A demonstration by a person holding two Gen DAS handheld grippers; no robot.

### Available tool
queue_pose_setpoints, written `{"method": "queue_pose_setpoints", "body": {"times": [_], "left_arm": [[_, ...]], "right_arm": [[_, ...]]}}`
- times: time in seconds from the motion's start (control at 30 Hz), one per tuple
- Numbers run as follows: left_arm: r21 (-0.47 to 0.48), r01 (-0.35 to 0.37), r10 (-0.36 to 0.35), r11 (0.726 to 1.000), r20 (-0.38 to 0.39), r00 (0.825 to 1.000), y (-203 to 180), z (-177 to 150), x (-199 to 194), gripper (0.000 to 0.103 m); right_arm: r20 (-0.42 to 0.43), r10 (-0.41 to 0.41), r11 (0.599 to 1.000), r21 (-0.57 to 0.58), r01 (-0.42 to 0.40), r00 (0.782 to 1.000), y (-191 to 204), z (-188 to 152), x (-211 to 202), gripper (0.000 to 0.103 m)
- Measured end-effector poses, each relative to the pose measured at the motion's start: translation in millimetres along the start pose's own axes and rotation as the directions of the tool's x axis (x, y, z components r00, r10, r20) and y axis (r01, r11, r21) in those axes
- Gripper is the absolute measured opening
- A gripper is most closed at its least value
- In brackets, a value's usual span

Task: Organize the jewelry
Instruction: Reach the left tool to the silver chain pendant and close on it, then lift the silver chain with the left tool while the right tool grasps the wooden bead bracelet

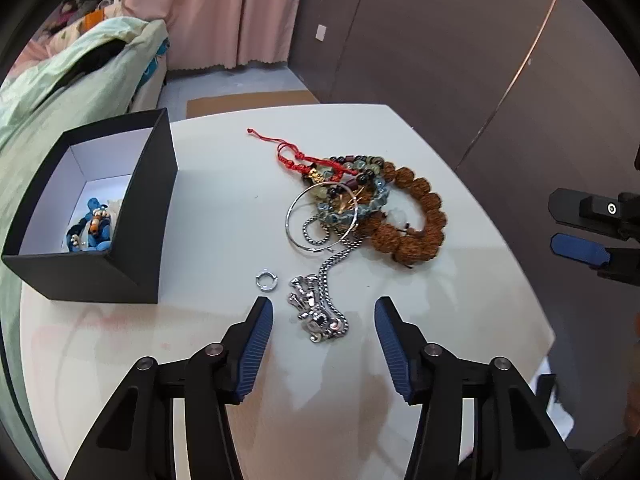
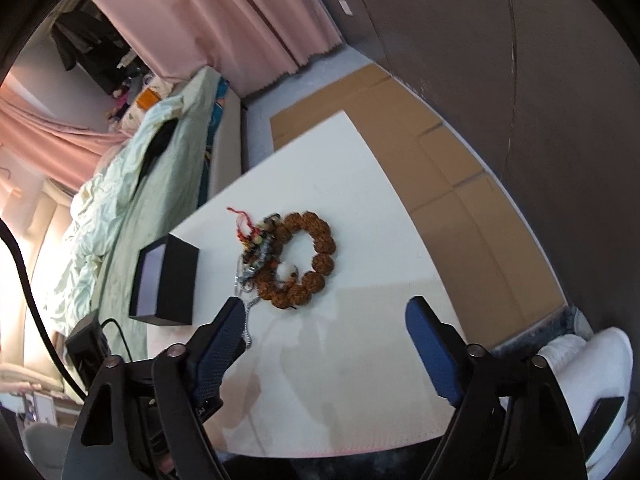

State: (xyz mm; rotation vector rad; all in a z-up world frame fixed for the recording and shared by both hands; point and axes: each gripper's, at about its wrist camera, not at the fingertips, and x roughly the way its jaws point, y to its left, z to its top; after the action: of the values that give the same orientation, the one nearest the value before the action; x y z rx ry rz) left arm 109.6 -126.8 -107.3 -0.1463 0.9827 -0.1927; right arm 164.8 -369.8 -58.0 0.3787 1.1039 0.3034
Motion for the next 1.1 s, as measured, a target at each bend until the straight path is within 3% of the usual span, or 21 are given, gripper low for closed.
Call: {"method": "queue_pose_setpoints", "body": {"times": [0.07, 0.17, 0.2, 0.3, 0.53, 0.8, 1.1], "left_arm": [[-0.009, -0.022, 0.022, 1.000, -0.021, 1.000, 3, 0, 7, 0.039], [-0.006, -0.028, 0.028, 1.000, -0.013, 1.000, 3, 2, 8, 0.032], [0.001, -0.028, 0.028, 1.000, -0.014, 0.999, 3, 2, 8, 0.023], [0.028, -0.042, 0.042, 0.999, -0.009, 0.999, 0, 0, 9, 0.016], [0.006, -0.015, 0.015, 1.000, 0.018, 1.000, 3, 5, -3, 0.015], [-0.030, 0.022, -0.019, 0.999, 0.095, 0.995, 9, 19, -31, 0.015], [-0.082, 0.036, -0.023, 0.996, 0.156, 0.988, 32, 29, -55, 0.015]], "right_arm": [[0.009, -0.009, 1.000, 0.001, 0.009, 1.000, 1, 2, 2, 0.081], [0.011, -0.034, 0.999, 0.001, 0.034, 0.999, 4, 5, 6, 0.081], [0.010, -0.036, 0.999, 0.003, 0.036, 0.999, 4, 5, 7, 0.081], [0.005, -0.042, 0.999, 0.002, 0.042, 0.999, 5, 6, 10, 0.081], [0.000, -0.062, 0.998, -0.018, 0.061, 0.998, 9, 6, 16, 0.080], [-0.031, -0.130, 0.991, -0.044, 0.128, 0.991, 16, 10, 41, 0.064], [-0.033, -0.229, 0.968, -0.114, 0.224, 0.973, 37, 17, 72, 0.063]]}}
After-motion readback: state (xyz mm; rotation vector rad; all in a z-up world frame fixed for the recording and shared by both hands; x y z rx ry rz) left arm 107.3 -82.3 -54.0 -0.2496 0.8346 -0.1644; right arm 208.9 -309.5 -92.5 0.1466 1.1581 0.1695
